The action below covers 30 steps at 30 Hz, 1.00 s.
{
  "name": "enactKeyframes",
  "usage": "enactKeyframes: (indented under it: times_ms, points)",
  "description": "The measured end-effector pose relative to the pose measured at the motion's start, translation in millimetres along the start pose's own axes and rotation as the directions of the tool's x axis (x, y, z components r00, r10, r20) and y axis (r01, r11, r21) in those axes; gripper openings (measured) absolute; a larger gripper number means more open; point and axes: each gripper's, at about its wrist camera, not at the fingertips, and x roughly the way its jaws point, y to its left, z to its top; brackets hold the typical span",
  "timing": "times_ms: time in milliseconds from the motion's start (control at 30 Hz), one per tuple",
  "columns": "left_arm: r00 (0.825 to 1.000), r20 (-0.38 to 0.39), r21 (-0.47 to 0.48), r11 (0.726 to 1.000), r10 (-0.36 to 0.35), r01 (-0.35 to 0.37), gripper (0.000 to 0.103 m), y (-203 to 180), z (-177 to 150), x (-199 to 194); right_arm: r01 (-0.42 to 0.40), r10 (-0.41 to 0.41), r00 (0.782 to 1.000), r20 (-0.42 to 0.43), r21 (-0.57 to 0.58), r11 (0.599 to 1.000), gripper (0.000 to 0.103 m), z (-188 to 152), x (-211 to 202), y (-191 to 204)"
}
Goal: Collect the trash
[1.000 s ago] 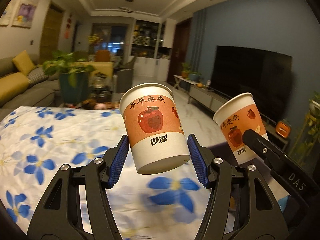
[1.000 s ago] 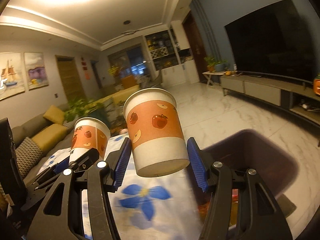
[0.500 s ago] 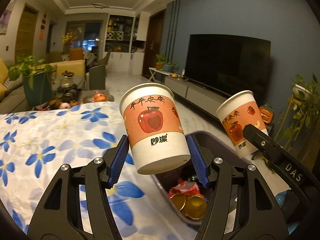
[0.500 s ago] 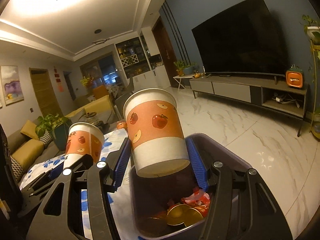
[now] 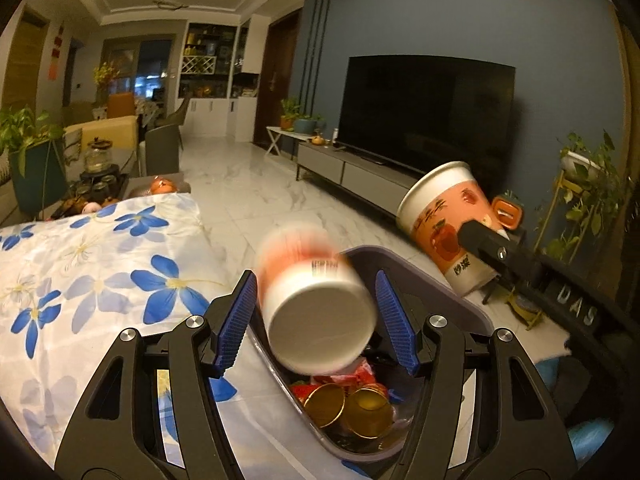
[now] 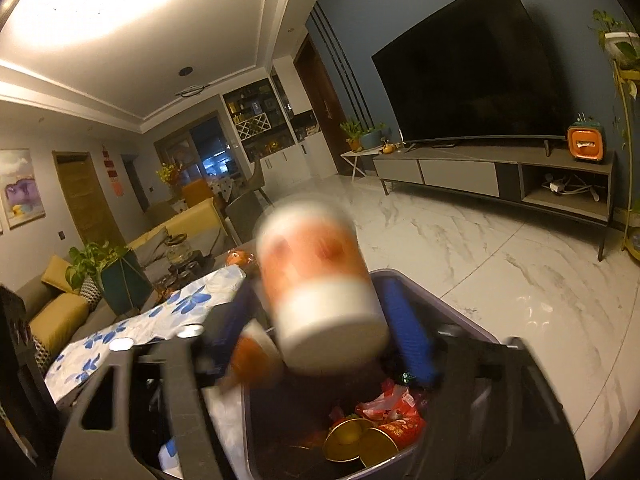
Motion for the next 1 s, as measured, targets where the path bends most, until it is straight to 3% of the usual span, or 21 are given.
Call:
enactKeyframes:
  times_ms: [200, 467, 567, 733, 1000]
  points:
    - [0.998, -0.023, 0.002, 0.998, 0.060, -0.060, 0.075, 11, -6, 1, 0.036, -0.036, 0.999, 0.017, 0.009, 0.999, 0.079, 0, -11, -2]
    - [0.981, 0.030, -0.024, 0.981, 0.193, -0.192, 0.089, 33, -7, -41, 0.157, -0.154, 0.988, 0.031, -0.149, 0.976, 0.097, -20, -45, 34]
    - [0.969, 0.062, -0.033, 0.971, 0.239, -0.237, 0.097, 39, -9, -66, 0.174, -0.171, 0.985, 0.032, -0.190, 0.966, 0.097, -29, -55, 47]
    - [0.953, 0.100, -0.046, 0.958, 0.285, -0.282, 0.097, 48, -13, -106, 0.175, -0.176, 0.984, 0.013, -0.214, 0.961, 0.097, -42, -71, 64]
    - [0.939, 0.095, -0.067, 0.944, 0.329, -0.324, 0.097, 68, -31, -157, 0.209, -0.206, 0.978, 0.041, -0.288, 0.934, 0.097, -59, -106, 97]
